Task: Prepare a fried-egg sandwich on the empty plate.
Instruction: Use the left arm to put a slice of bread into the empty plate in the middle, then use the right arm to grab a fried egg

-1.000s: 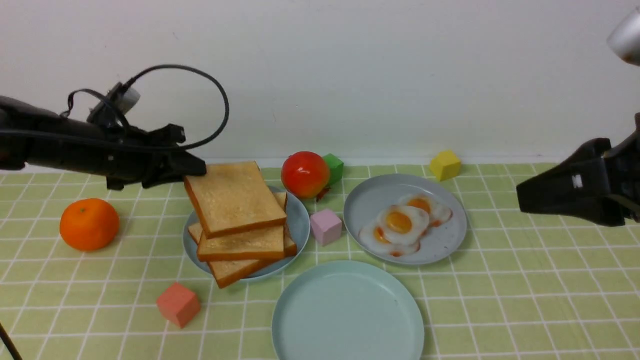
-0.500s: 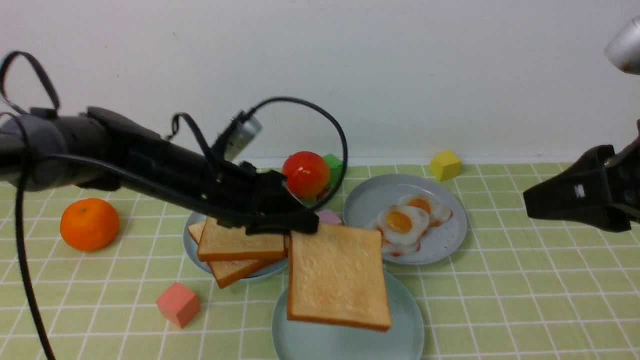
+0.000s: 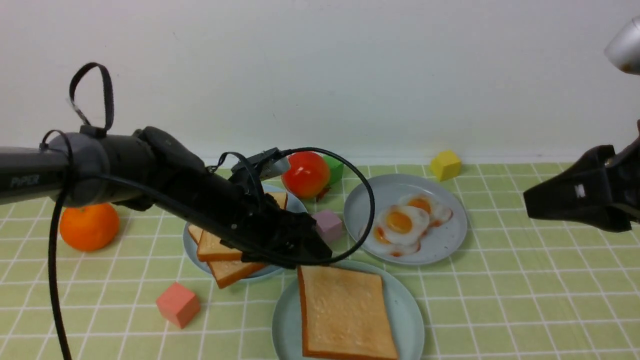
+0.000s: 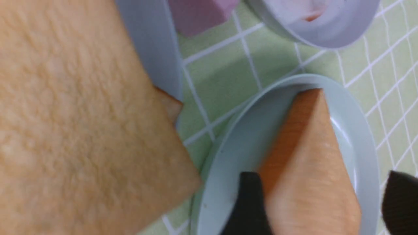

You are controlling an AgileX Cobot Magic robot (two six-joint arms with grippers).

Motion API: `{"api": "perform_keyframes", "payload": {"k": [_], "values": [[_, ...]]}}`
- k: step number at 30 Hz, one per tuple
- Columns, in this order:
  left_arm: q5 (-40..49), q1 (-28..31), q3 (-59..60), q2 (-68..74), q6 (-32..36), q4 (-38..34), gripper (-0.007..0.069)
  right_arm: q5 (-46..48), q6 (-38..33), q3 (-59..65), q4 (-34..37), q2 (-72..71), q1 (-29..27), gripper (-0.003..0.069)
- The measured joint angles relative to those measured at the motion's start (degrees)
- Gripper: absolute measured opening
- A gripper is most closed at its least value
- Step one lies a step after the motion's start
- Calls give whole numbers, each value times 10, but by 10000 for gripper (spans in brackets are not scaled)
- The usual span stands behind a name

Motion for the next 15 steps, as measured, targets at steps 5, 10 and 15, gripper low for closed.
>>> {"api": "perform_keyframes", "payload": {"k": [5, 10, 15], "values": [[9, 0, -48, -66, -84, 123, 638, -17, 10, 0, -8, 8, 0, 242], [67, -3, -126, -128, -168, 233, 596, -27, 34, -18, -36, 73, 0, 254], [120, -45, -141, -189, -183, 252, 419, -77, 150, -50, -60, 182, 0, 278]]}}
